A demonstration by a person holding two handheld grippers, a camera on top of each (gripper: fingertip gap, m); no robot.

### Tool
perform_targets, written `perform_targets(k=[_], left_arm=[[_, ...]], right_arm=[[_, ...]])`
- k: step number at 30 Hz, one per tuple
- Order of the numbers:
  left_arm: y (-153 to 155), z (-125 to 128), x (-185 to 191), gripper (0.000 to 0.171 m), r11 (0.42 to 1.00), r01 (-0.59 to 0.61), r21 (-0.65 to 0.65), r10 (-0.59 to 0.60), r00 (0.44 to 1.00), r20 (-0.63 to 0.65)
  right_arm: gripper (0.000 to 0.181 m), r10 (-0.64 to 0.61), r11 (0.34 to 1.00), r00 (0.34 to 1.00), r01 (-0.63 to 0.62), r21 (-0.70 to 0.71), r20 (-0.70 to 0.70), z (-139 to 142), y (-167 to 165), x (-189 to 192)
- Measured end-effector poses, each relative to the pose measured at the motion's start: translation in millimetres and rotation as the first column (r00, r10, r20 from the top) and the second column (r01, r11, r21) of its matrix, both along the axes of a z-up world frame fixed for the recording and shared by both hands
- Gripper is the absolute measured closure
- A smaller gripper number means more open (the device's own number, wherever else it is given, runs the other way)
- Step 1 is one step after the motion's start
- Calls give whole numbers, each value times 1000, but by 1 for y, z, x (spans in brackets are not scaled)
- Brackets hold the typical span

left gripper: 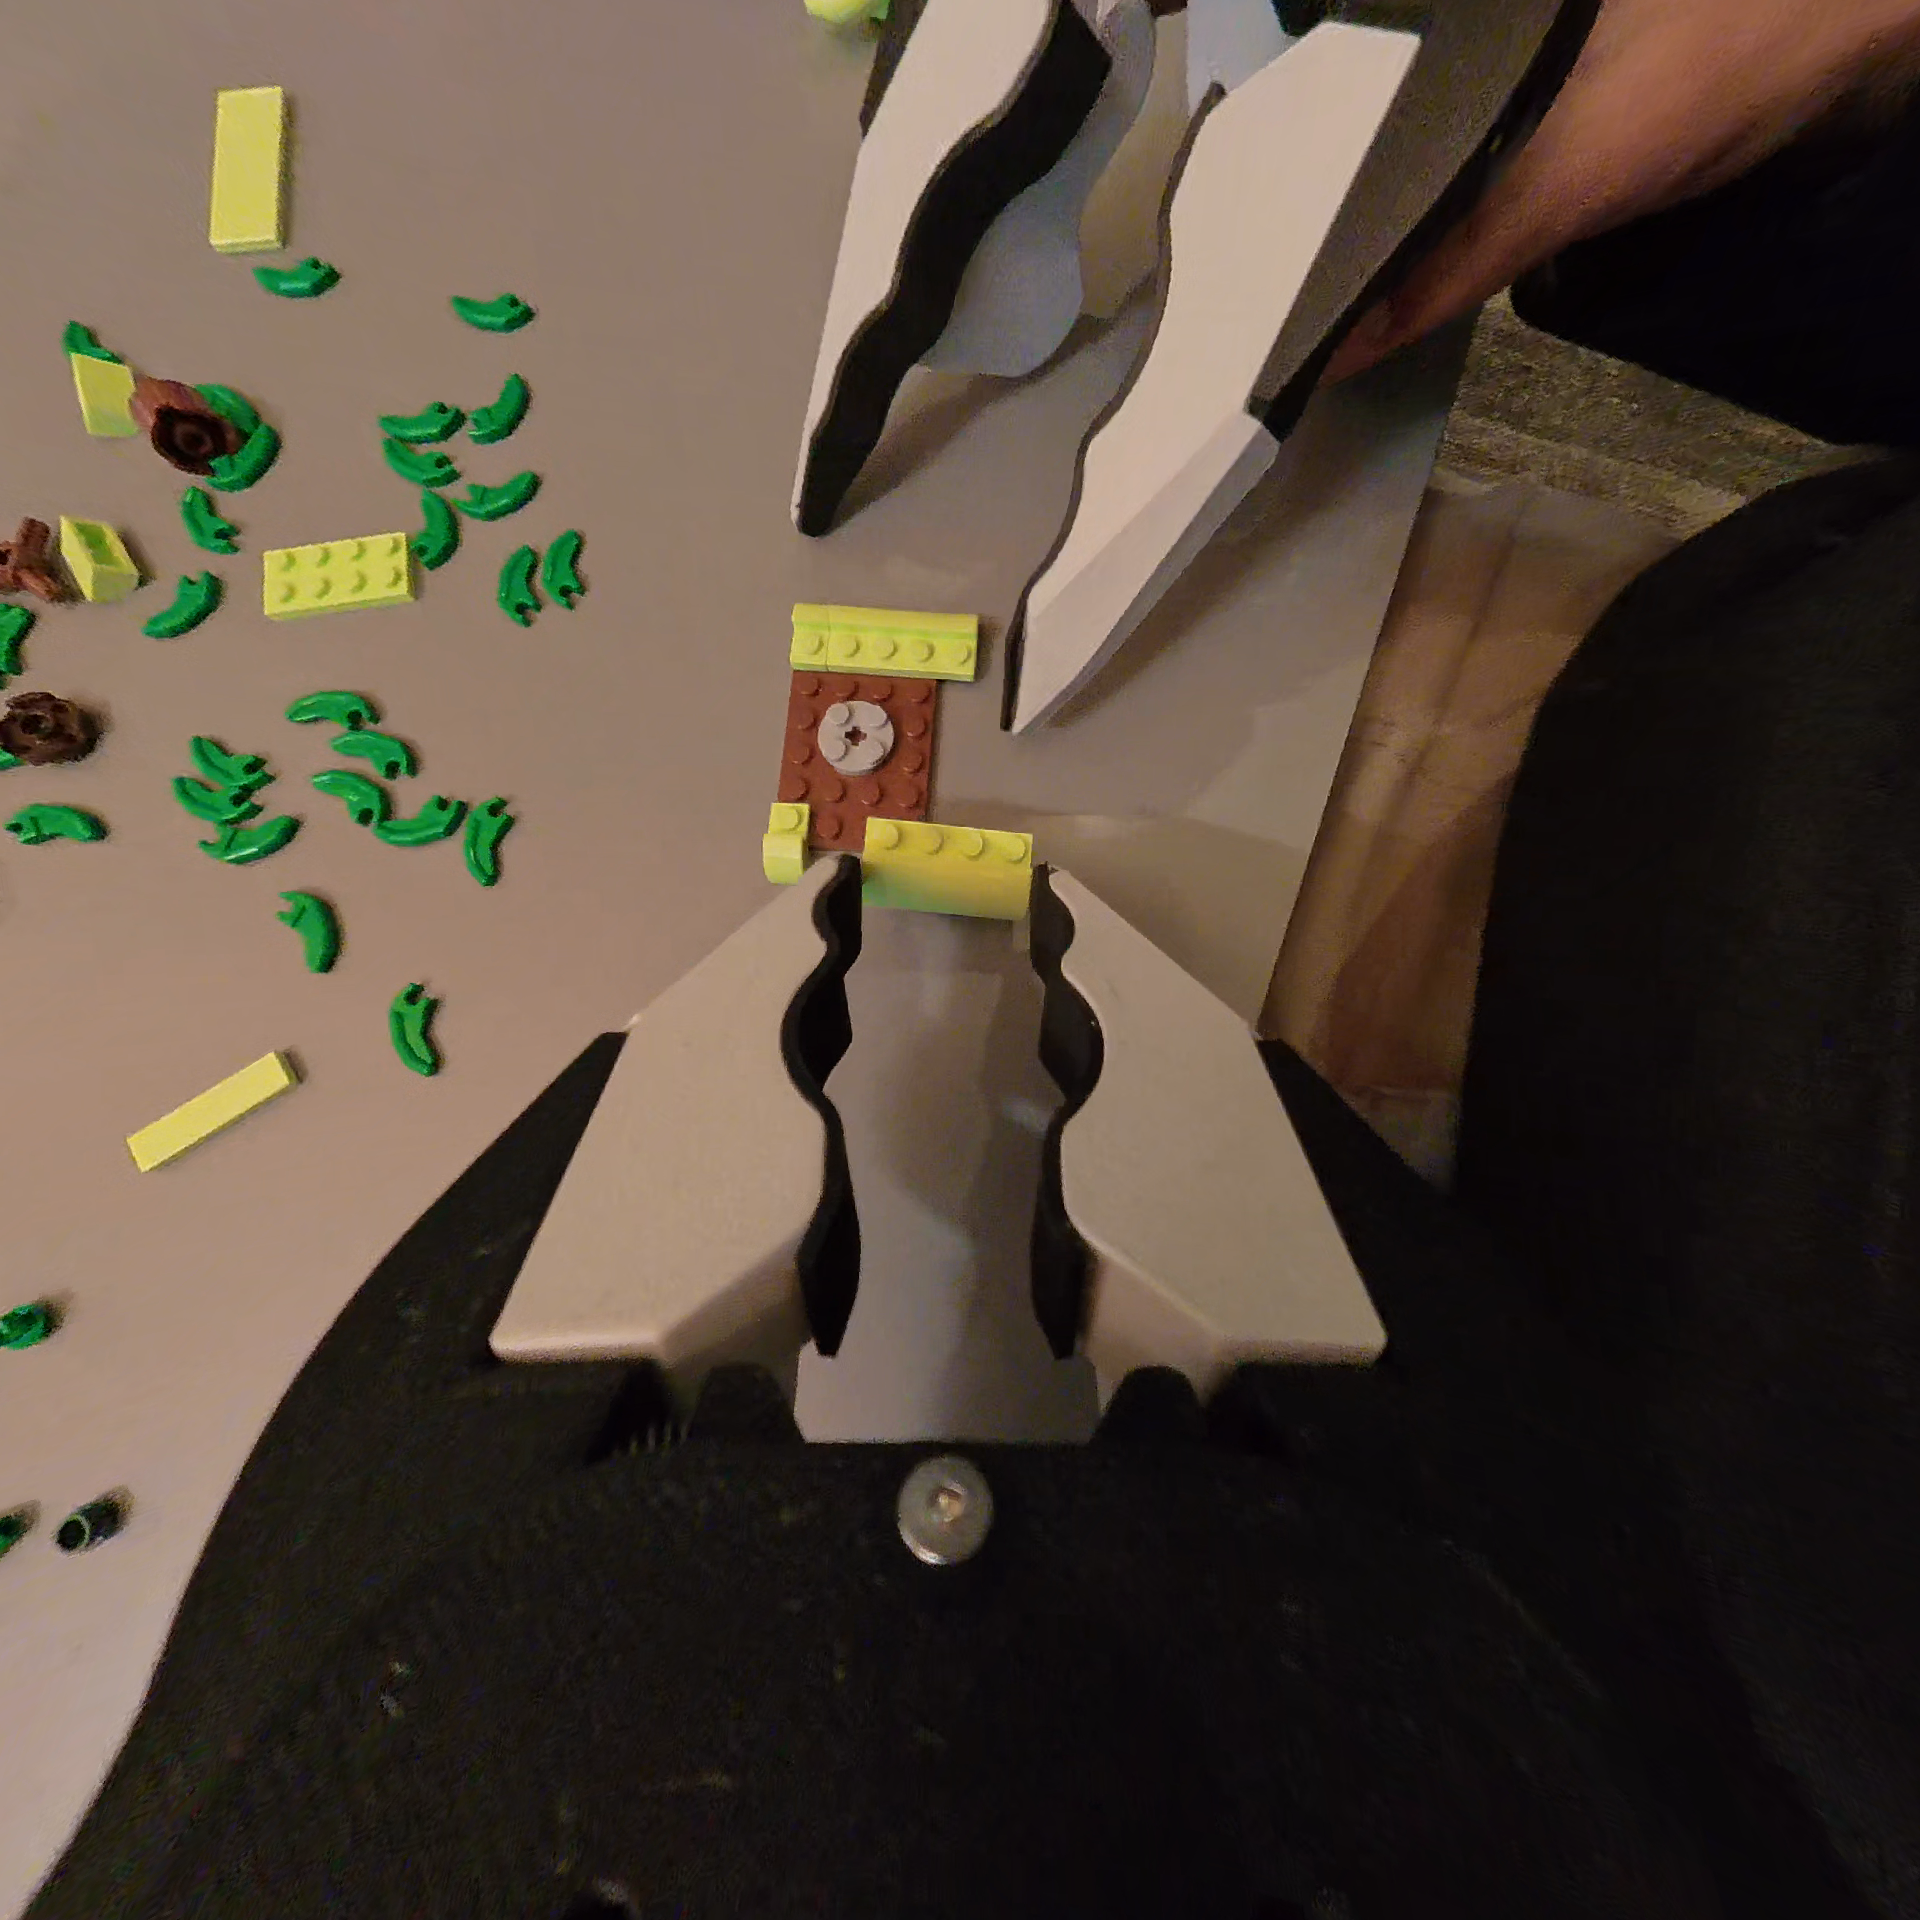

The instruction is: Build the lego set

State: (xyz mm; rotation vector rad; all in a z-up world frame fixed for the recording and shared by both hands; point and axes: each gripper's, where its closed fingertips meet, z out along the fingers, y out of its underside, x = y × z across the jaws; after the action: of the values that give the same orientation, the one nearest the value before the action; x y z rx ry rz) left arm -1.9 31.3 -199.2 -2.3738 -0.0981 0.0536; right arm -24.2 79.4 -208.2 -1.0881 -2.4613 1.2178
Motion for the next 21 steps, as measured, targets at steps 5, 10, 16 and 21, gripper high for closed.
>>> perform_targets(k=[5, 10, 16, 21], left_arm=[[1, -7, -6, 140, 1000, 11, -13, -11, 999, -39], [3, -10, -7, 140, 1000, 22, 1, -22, 999, -45], [5, -9, -14, 140, 1000, 7, -1, -7, 995, -97], [2, -13, -15, 138, 1000, -3, -25, 0, 993, -114]], right_arm=[[114, -22, 1000, 1000, 22, -2, -11, -1, -1, 0], [116, -37, 999, 999, 37, 26, -14, -1, 1, 5], [117, -40, 999, 999, 41, 31, -24, -2, 0, 8], [118, -35, 997, 999, 37, 71, -38, -3, 1, 8]])
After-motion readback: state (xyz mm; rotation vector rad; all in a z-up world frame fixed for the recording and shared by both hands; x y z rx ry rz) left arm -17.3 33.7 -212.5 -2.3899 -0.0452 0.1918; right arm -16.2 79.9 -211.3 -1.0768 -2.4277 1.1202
